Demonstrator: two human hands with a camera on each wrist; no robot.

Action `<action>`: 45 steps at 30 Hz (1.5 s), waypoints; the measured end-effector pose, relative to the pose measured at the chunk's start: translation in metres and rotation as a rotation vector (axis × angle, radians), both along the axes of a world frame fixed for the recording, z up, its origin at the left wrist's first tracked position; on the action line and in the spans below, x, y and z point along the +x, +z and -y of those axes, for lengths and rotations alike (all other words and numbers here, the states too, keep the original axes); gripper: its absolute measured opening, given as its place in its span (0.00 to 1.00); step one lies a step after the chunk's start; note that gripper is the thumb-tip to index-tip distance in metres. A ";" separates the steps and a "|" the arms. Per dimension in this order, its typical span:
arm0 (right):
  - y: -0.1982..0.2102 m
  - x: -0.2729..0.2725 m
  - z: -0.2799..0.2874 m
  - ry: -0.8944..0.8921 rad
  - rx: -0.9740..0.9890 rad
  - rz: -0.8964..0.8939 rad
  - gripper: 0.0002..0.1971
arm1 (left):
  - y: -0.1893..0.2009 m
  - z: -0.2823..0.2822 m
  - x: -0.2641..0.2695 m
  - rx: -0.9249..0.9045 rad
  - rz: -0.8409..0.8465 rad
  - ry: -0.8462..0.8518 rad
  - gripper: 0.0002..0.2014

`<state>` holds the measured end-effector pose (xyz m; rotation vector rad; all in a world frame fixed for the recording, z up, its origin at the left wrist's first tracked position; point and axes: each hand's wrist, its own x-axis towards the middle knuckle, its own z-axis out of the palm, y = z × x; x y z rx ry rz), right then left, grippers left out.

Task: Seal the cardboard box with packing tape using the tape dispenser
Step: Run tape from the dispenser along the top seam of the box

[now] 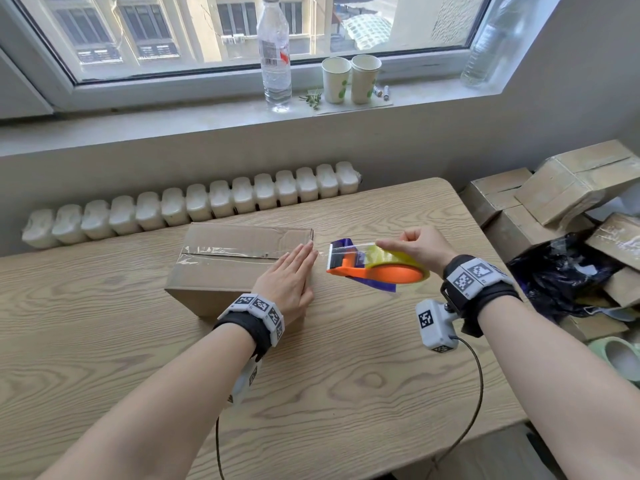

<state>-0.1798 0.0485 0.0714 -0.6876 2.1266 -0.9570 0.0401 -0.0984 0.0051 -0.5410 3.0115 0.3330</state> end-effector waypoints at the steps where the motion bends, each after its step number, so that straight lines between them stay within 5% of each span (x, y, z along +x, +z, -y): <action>1: 0.001 0.002 0.001 0.001 -0.022 0.003 0.19 | 0.001 0.000 0.000 0.010 0.000 0.001 0.34; 23: 0.000 0.011 0.007 0.049 -0.152 0.040 0.22 | 0.000 0.003 0.002 0.139 -0.078 0.020 0.35; 28: 0.008 0.002 0.010 -0.127 -0.324 0.162 0.19 | -0.001 0.002 0.000 0.091 -0.051 0.004 0.31; 38: 0.002 0.000 0.003 -0.067 -0.199 0.000 0.20 | 0.009 -0.014 -0.003 -0.143 0.073 0.022 0.20; 42: -0.007 -0.001 0.003 -0.078 -0.193 -0.018 0.20 | 0.011 -0.016 -0.009 -0.129 0.102 0.077 0.25; 45: -0.011 -0.002 0.002 -0.123 -0.199 -0.014 0.22 | 0.009 -0.019 -0.013 -0.088 0.155 0.128 0.18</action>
